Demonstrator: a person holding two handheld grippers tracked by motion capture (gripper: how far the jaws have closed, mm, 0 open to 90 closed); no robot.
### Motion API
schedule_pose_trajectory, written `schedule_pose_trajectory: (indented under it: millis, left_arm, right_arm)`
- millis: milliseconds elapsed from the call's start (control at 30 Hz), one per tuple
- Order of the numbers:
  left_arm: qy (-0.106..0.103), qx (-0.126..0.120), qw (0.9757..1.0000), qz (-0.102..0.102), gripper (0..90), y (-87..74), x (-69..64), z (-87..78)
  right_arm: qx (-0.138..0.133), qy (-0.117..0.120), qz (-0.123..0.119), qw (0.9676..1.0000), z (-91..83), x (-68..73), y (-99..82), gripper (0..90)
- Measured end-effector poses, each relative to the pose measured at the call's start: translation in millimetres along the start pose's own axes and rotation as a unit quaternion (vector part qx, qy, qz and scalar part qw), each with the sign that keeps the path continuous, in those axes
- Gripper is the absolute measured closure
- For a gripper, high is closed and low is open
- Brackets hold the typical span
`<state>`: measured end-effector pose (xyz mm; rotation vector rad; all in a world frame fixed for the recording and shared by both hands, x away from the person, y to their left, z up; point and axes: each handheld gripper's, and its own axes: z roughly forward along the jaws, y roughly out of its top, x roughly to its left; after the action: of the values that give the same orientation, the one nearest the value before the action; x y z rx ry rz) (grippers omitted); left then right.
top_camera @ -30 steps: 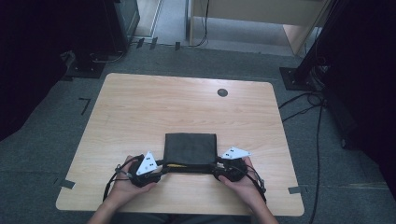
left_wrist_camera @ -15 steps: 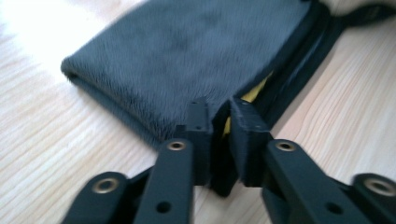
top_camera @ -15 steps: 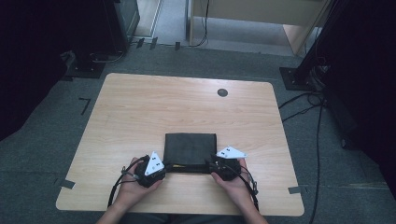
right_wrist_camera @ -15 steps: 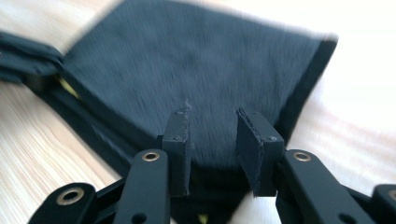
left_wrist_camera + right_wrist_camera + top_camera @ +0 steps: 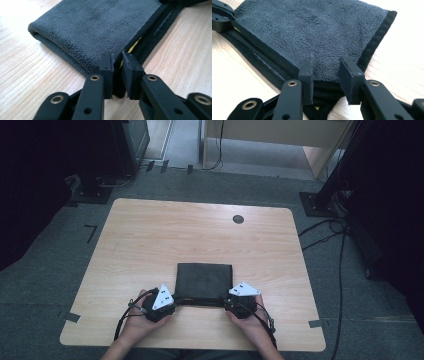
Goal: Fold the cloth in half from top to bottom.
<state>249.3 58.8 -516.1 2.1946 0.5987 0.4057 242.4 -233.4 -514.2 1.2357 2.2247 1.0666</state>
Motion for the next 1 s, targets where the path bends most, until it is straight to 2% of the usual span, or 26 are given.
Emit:
schedule_pose_trajectory:
  millis: [100,200,267,333,400,467,500,567,667,733,833,867,900,933,967,1000]
  left_arm:
    - [-0.01,-0.001,1.0,0.0,71.3,-2.1,2.3,-2.4]
    - [-0.018,-0.003,0.9998,-0.008,70.0,-3.5,4.8,-4.2]
    - [-0.026,-0.004,0.9996,0.001,66.9,-5.0,4.9,-6.3]
    - [-0.034,-0.005,0.9994,0.008,61.2,-6.6,4.8,-8.6]
    - [-0.039,0.006,0.9992,0.006,56.4,-9.2,5.9,-12.2]
    - [-0.029,0.008,0.9995,-0.006,49.9,-13.2,8.5,-16.8]
    - [-0.026,0.005,0.9995,-0.015,46.8,-14.5,10.0,-19.1]
    - [-0.02,-0.006,0.9988,-0.044,41.6,-17.8,15.5,-26.1]
    - [-0.003,-0.02,0.9958,-0.089,34.7,-24.6,26.1,-39.5]
    - [0.01,-0.023,0.9936,-0.11,31.6,-30.2,33.2,-48.7]
    - [0.036,-0.024,0.9905,-0.13,29.8,-40.5,42.1,-61.3]
    - [0.052,-0.022,0.9884,-0.141,29.8,-46.4,46.4,-66.5]
    - [0.059,-0.019,0.9871,-0.148,29.9,-50.1,49.3,-69.3]
    - [0.071,-0.011,0.9843,-0.161,30.1,-56.5,54.6,-73.3]
    - [0.078,-0.005,0.9824,-0.169,30.5,-60.2,58.0,-75.3]
    - [0.083,-0.001,0.9794,-0.184,30.5,-64.2,62.7,-78.1]
  right_arm:
    - [-0.003,0.006,0.003,1.0,-1.4,-1.9,-1.7,62.8]
    - [-0.001,0.02,0.015,0.9997,-6.6,-5.0,0.2,49.9]
    - [-0.004,0.03,0.034,0.999,-11.9,-7.3,0.8,46.5]
    - [-0.019,0.029,0.043,0.9985,-17.2,-9.0,4.9,44.7]
    - [-0.039,0.032,0.05,0.9975,-22.6,-8.9,13.6,43.6]
    - [-0.054,0.04,0.058,0.9961,-24.4,-6.9,26.6,41.4]
    - [-0.054,0.039,0.052,0.9964,-22.7,-5.3,32.8,40.0]
    - [-0.051,0.033,0.045,0.9972,-15.3,0.1,44.5,38.3]
    - [-0.037,0.008,0.045,0.9983,2.8,8.9,59.2,35.6]
    - [-0.027,0.005,0.051,0.9983,18.7,13.9,63.7,34.1]
    - [0.015,-0.017,0.038,0.999,43.2,22.8,61.1,28.3]
    - [0.033,-0.032,0.034,0.9983,51.7,26.8,58.0,26.0]
    - [0.046,-0.046,0.026,0.9975,59.4,31.2,53.1,24.8]
    - [0.033,-0.052,0.025,0.9978,59.6,33.4,50.3,24.9]
    - [0.028,-0.057,0.024,0.9977,58.9,34.4,48.3,25.0]
    - [0.025,-0.057,0.027,0.9977,58.7,34.7,47.7,25.0]
